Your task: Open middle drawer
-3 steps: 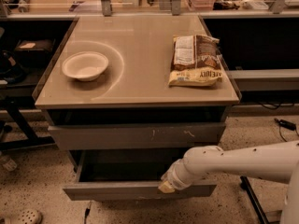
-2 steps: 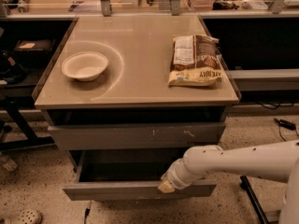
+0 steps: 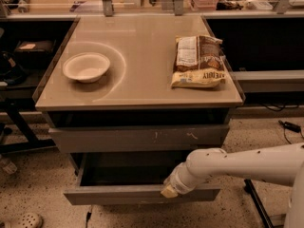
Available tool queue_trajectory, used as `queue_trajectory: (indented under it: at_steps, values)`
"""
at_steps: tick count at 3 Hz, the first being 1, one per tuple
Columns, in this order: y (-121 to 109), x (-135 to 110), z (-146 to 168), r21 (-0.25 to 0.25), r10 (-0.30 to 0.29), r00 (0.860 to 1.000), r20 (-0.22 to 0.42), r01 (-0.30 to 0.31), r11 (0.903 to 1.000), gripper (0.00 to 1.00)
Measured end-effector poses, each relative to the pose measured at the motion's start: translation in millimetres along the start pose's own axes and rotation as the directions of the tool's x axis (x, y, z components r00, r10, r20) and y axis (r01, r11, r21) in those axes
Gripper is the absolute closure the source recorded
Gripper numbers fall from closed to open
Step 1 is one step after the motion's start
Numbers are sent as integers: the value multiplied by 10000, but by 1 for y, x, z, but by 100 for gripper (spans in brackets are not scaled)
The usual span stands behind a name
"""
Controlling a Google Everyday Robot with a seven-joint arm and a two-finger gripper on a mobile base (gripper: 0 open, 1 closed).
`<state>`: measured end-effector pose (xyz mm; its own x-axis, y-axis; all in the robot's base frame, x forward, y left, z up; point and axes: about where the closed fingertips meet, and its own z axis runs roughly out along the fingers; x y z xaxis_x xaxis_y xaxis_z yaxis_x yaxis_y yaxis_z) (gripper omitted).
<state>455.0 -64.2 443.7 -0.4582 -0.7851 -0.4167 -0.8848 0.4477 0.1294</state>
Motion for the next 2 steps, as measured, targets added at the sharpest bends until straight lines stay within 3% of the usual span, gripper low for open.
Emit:
queue_trajectory:
  at_steps: [1, 2]
  values:
    - [14, 15, 2, -325, 189, 9994, -295, -199, 9993, 100]
    - [15, 12, -3, -326, 189, 9994, -295, -199, 9993, 100]
